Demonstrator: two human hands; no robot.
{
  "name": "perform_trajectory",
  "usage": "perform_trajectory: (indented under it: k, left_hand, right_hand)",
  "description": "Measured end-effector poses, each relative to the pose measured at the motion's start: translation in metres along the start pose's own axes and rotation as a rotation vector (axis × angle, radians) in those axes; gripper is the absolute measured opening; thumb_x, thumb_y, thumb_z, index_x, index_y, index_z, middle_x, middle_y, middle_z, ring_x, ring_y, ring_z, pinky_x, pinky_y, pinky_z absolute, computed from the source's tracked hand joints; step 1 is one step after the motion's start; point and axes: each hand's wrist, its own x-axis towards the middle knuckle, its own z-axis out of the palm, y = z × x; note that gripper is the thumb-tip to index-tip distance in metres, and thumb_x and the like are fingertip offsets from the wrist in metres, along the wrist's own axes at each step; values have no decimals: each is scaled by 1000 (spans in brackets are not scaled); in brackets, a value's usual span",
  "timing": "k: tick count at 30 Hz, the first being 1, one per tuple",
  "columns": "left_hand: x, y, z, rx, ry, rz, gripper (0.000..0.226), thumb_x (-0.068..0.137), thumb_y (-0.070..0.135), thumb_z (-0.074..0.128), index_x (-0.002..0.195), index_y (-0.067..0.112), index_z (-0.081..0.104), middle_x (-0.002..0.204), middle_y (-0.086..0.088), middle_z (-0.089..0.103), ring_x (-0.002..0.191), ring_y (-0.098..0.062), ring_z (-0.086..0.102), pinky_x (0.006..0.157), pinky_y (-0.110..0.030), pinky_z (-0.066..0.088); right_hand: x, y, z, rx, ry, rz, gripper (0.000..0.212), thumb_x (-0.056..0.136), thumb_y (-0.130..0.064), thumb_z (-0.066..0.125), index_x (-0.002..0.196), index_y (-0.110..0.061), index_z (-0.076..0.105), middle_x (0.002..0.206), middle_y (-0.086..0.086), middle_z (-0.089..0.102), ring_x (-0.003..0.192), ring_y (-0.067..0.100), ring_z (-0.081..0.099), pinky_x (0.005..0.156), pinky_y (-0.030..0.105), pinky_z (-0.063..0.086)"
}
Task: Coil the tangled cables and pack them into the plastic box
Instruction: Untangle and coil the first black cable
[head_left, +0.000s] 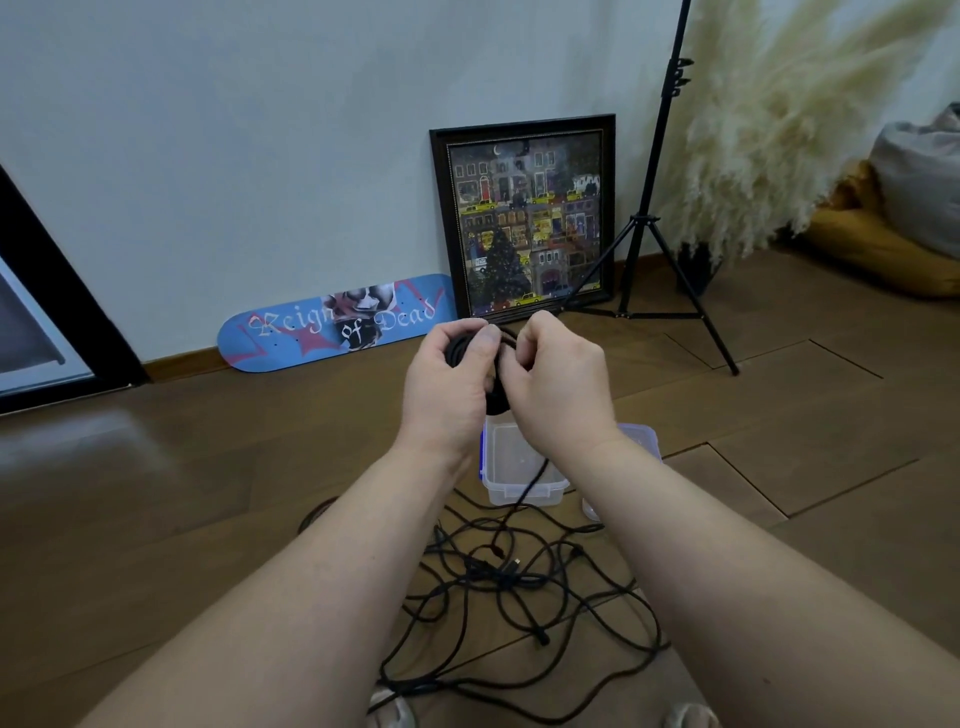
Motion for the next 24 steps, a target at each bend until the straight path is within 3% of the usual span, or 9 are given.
perform_trajectory:
  k: [5, 7, 10, 14, 16, 17, 20, 22, 24]
  left_hand:
    - [8, 2, -9, -37, 46, -11, 6, 97, 16, 59, 93, 19, 62, 62, 6, 51, 50, -6, 42, 65, -28, 41]
    - [8, 1, -9, -52, 56, -1, 6, 97, 16, 58, 93, 19, 62, 61, 8, 51, 49, -6, 41, 62, -26, 40]
    - [8, 1, -8, -60, 66, 24, 6, 97, 16, 57, 93, 18, 60, 55, 11, 48, 48, -6, 38, 60, -24, 36]
    - [7, 2, -7, -25, 70, 50, 6, 97, 18, 58, 92, 19, 61, 61, 11, 50, 50, -6, 38, 55, -21, 37]
    - [7, 3, -8, -5, 57, 59, 7, 98, 18, 58, 91, 19, 61, 68, 8, 52, 52, -6, 38, 51, -17, 37]
    - [6, 4, -8, -3, 41, 60, 8, 98, 18, 57, 91, 18, 61, 71, 6, 53, 51, -5, 38, 50, -15, 36]
    - [4, 6, -7, -17, -40, 56, 11, 99, 15, 54, 89, 16, 59, 68, 7, 52, 48, -2, 37, 47, -14, 34]
    - [3, 6, -5, -34, -89, 56, 13, 100, 13, 52, 89, 14, 58, 59, 11, 49, 46, -2, 34, 45, -14, 31]
    - [1, 6, -2, -38, -89, 57, 13, 100, 13, 51, 89, 14, 57, 54, 12, 46, 45, -2, 32, 44, -15, 29]
  right_hand:
    - [0, 4, -10, 218, -53, 21, 20, 85, -23, 69, 89, -22, 50, 68, -12, 54, 62, -3, 50, 59, 14, 37]
    - [0, 5, -10, 135, -26, 22, 16, 85, -29, 70, 87, -22, 56, 67, -13, 56, 66, 1, 54, 63, 17, 41]
    - [-2, 5, -8, -61, -8, 19, 22, 88, -38, 63, 76, -20, 60, 69, -8, 60, 76, 18, 60, 70, 33, 47]
    - [-6, 4, -3, -151, -37, 3, 36, 93, -37, 56, 62, -21, 49, 65, 0, 57, 72, 26, 57, 62, 32, 38]
    - [-5, 4, -3, -82, -1, 11, 22, 91, -37, 59, 76, -22, 55, 76, -2, 60, 77, 23, 57, 66, 34, 42]
    - [-4, 3, -4, -34, 8, 15, 15, 91, -36, 60, 93, -22, 58, 88, -2, 61, 84, 21, 58, 72, 34, 44]
    - [-2, 6, -7, 8, -158, -8, 48, 99, -33, 47, 144, -25, 35, 122, 5, 59, 106, 26, 57, 88, 38, 46]
    - [-5, 7, -7, -18, -254, -38, 53, 103, -32, 37, 153, -30, 21, 115, 12, 64, 102, 34, 59, 87, 46, 48]
    - [-6, 7, -6, -18, -249, -55, 52, 103, -30, 36, 153, -29, 22, 109, 16, 67, 97, 38, 61, 84, 49, 49]
